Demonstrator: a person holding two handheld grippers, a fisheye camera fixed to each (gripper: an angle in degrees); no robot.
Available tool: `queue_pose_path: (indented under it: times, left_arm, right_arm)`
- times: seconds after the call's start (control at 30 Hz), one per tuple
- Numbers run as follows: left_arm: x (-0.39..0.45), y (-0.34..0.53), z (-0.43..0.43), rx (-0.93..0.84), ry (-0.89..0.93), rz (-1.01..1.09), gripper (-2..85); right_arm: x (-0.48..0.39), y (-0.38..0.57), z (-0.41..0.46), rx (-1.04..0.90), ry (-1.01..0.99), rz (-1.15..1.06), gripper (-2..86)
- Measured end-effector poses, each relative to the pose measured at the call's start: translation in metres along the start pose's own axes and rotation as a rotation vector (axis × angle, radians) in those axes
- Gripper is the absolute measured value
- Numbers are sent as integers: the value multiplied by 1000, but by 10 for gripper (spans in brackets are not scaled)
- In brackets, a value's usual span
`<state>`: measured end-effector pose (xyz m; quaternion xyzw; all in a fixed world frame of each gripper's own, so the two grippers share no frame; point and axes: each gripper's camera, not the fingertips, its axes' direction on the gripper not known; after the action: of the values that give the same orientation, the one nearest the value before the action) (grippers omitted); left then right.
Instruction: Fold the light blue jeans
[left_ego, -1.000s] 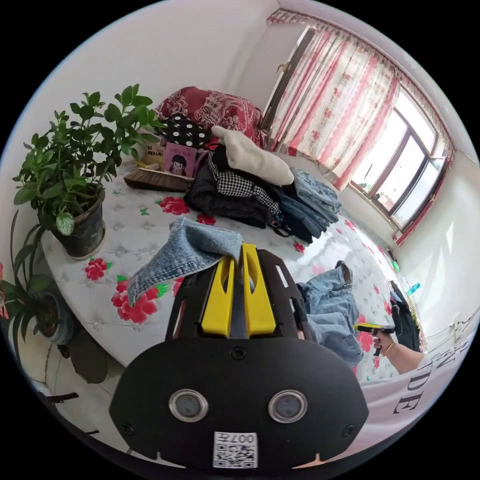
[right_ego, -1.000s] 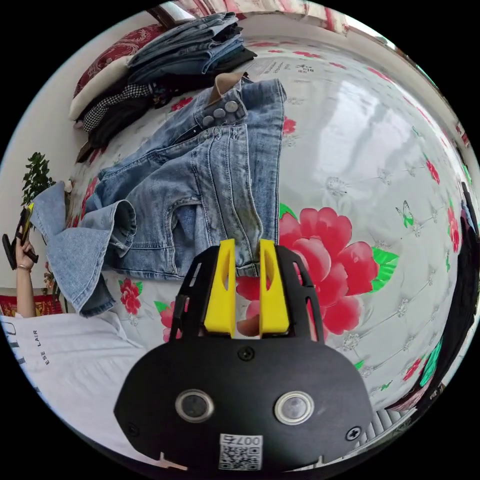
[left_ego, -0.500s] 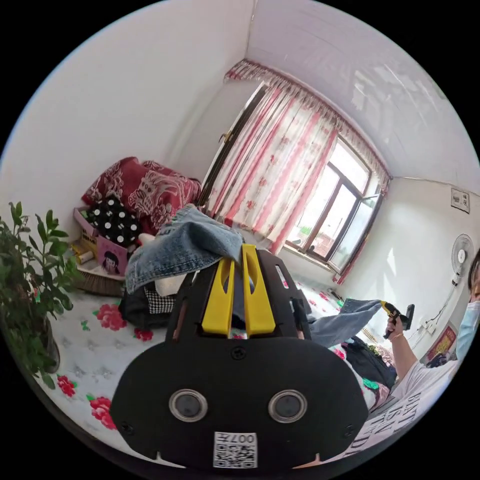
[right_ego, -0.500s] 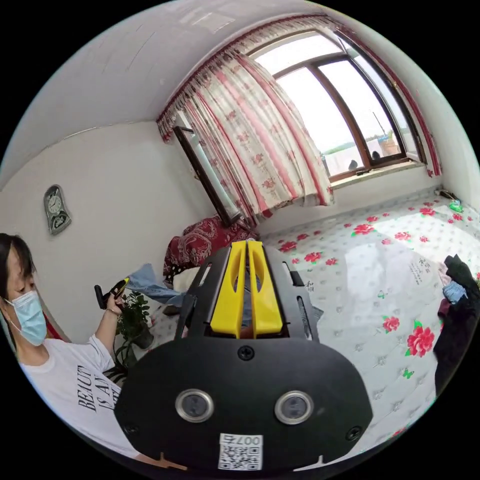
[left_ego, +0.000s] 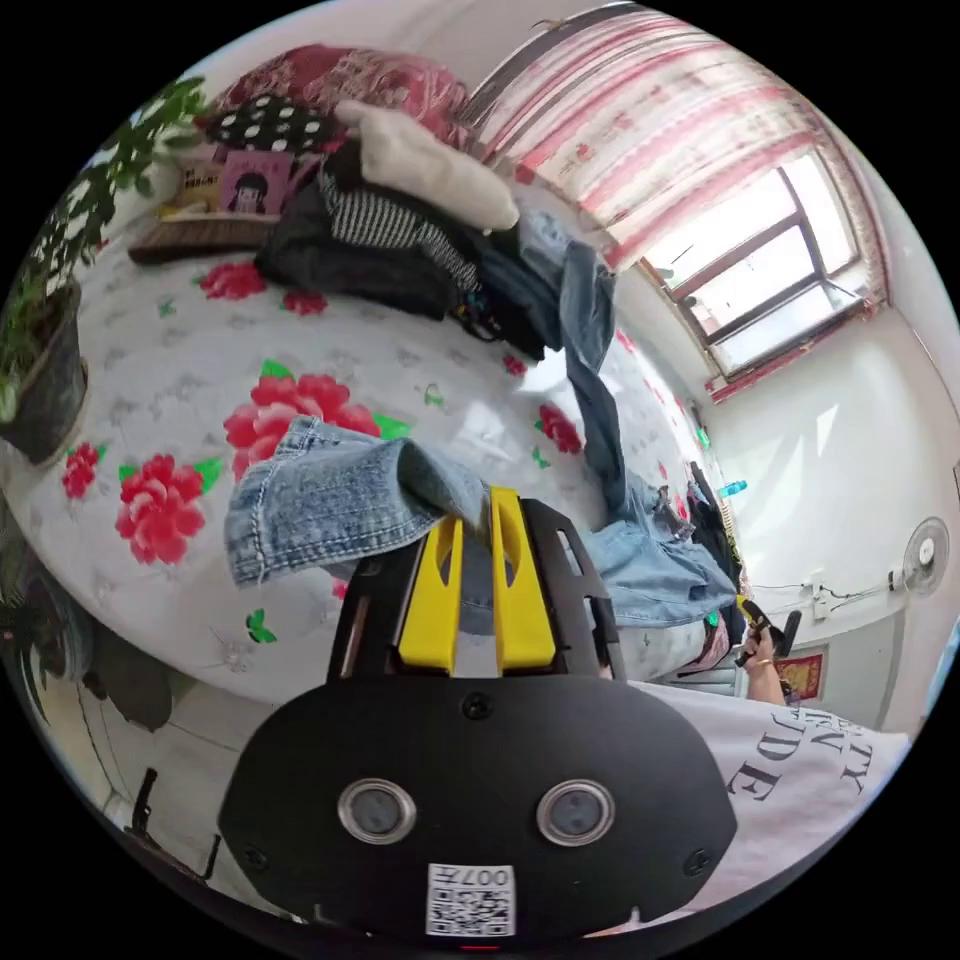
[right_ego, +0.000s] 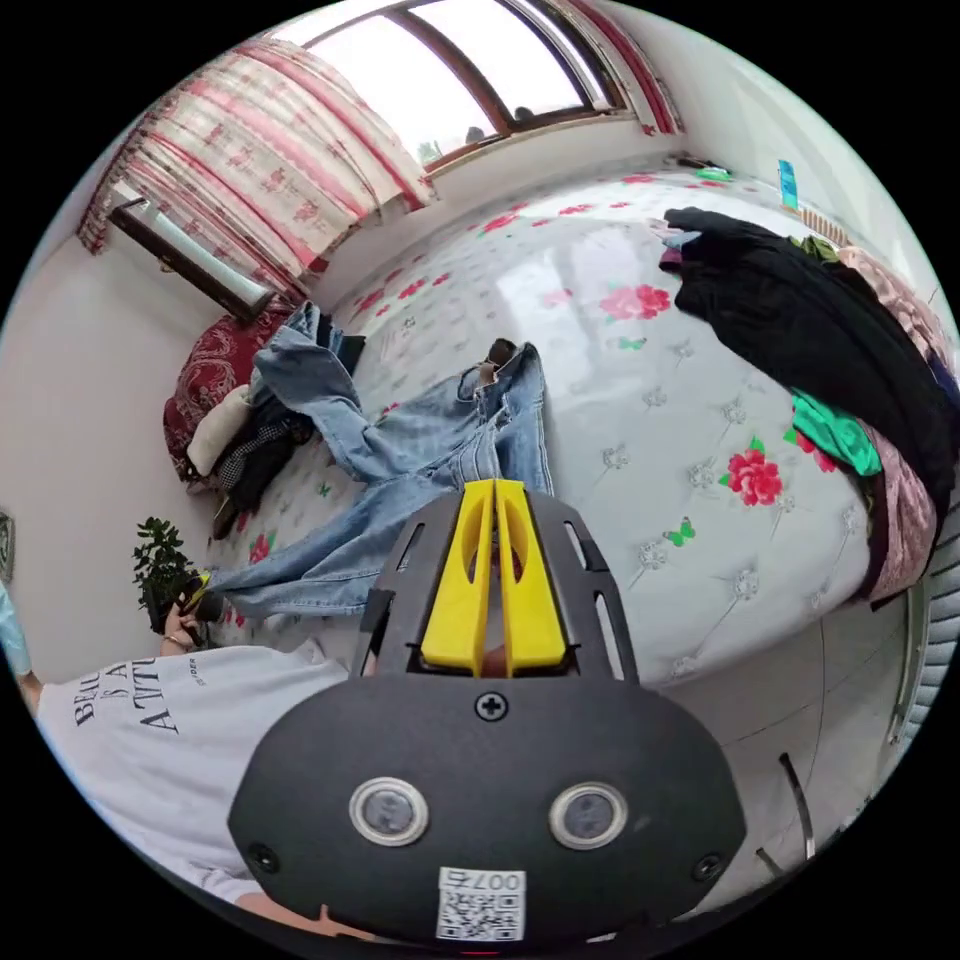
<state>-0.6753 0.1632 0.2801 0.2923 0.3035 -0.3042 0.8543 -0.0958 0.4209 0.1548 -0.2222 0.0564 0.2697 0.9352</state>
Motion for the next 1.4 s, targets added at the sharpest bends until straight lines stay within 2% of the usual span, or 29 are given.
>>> queue_pose_path:
  times: [0.1,0.2,0.4,0.57,0.63,0.77,0.9,1.03,1.1,1.2,1.27,1.33,1.4]
  left_arm:
    - [-10,24,23,4,-79,-39,74]
    - [-10,39,8,65,-153,-3,84]
    - [-14,49,-11,123,-297,82,92]
    - [-7,41,-16,152,-342,173,91]
    - [-6,34,-11,144,-371,219,91]
    - [-23,8,29,-18,-425,245,69]
    - [-39,-10,28,-46,-353,155,1]
    - [-39,0,-2,-23,-237,118,-5]
    - [-36,21,-13,-14,-97,62,0]
    - [-32,47,-22,50,-5,47,36]
    - [-33,55,-33,124,45,58,62]
    - [-36,55,-44,166,65,66,78]
    - [-45,50,-53,171,-3,79,87]
  right_arm:
    - [26,38,32,-27,90,182,7]
    - [27,61,34,12,54,209,27]
    - [16,77,67,-96,93,195,77]
    - [31,64,103,-89,-43,386,101]
    - [33,56,111,-70,-63,428,101]
    - [30,30,134,-75,-78,491,84]
    - [22,10,135,-113,-12,479,57]
    - [19,1,87,19,10,480,43]
    - [20,1,70,35,103,474,42]
    - [32,5,64,-26,247,545,46]
    - [17,8,47,72,370,587,49]
    - [-22,2,36,196,439,498,52]
    - [-68,-13,44,259,394,356,55]
